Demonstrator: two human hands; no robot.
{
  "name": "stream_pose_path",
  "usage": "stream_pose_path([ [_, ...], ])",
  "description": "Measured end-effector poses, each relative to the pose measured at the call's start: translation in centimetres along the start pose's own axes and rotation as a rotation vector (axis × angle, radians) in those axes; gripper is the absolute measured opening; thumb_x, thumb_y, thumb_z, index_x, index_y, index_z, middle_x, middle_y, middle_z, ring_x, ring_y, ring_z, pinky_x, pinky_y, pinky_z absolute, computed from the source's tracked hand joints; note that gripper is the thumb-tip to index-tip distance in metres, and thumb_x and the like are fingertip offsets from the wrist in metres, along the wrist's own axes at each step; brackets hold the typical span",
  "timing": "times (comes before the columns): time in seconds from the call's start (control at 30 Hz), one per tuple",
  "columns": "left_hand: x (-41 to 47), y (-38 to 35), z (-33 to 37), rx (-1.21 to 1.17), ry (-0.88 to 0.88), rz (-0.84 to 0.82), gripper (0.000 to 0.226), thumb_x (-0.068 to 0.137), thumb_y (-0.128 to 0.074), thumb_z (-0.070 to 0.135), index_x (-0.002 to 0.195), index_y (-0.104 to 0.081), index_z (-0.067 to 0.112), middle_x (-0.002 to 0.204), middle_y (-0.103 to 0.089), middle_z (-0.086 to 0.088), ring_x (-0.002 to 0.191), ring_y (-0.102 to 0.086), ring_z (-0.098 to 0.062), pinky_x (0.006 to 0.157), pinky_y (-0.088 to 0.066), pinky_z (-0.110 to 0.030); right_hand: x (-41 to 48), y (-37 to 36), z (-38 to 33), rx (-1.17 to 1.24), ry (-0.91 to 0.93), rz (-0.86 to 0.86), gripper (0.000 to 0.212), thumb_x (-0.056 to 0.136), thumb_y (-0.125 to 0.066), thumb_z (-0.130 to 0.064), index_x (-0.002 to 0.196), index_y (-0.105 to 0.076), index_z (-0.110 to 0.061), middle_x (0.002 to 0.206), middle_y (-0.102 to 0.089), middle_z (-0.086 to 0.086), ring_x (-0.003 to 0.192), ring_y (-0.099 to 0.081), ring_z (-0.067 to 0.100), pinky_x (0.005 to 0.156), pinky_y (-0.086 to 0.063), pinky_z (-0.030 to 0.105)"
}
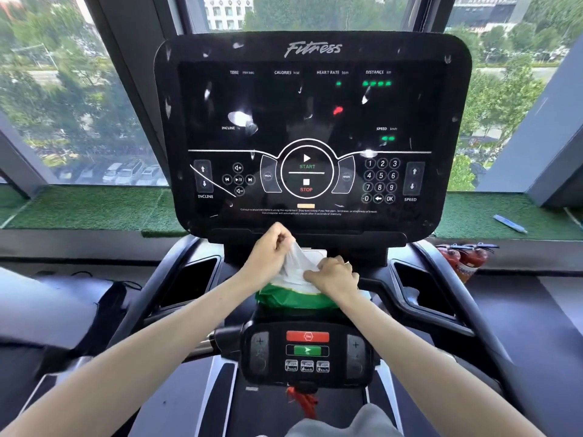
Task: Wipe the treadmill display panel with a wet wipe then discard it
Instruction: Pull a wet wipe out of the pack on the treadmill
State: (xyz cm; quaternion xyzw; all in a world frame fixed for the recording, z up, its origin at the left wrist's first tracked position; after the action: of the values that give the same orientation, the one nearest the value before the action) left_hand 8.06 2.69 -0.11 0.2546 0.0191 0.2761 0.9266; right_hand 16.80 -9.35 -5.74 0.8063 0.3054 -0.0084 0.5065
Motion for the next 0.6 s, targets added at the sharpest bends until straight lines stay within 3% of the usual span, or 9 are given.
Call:
stream_pose_path([
  [0.13,-0.5,0.8,0.1,-0.066,0.012,0.139,0.013,0.096,-0.043,0.014,0.085,-0.047,0.019,0.078,-0.052,0.004,0.073,-0.052,-0.012,0.073,-0.049,-0.039,0.3,0.0,-0.1,-0.021,-0.016,-0.013,0.052,0.078,-0.059,-0.043,0.119,-0.055,-0.012,0.132,-0.045,0.008,0.129,-0.034,0.031,0.104,-0.029,0.042],
  [0.3,-1.6,0.7,1.8,-0.125,-0.072,0.321,0.012,0.097,-0.043,0.01,0.086,-0.046,0.009,0.067,-0.046,0.008,0.059,-0.042,-0.002,0.058,-0.036,-0.015,0.4,0.1,0.2,0.015,-0.008,0.019,0.046,0.076,-0.063,-0.039,0.113,-0.057,-0.012,0.126,-0.051,0.006,0.124,-0.04,0.029,0.1,-0.031,0.04],
  [0.6,0.0,2.7,5.7,-0.159,-0.16,0.499,0.008,0.095,-0.04,0.005,0.091,-0.046,0.007,0.08,-0.051,0.012,0.07,-0.048,0.007,0.067,-0.038,-0.009,0.5,0.0,0.0,-0.04,0.01,0.038,0.051,0.076,-0.063,-0.038,0.118,-0.053,-0.011,0.124,-0.05,0.009,0.12,-0.042,0.03,0.099,-0.032,0.041],
])
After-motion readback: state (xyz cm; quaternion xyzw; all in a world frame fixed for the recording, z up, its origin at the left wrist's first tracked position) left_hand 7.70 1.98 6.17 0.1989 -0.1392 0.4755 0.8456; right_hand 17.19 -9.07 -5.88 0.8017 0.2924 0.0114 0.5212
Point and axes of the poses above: each hand's wrist, its own x-axis towards the middle knuckle, its own y-axis out of the back of the hand, z = x × y, the point moved 5 cm from there along x, towards the middle knuckle
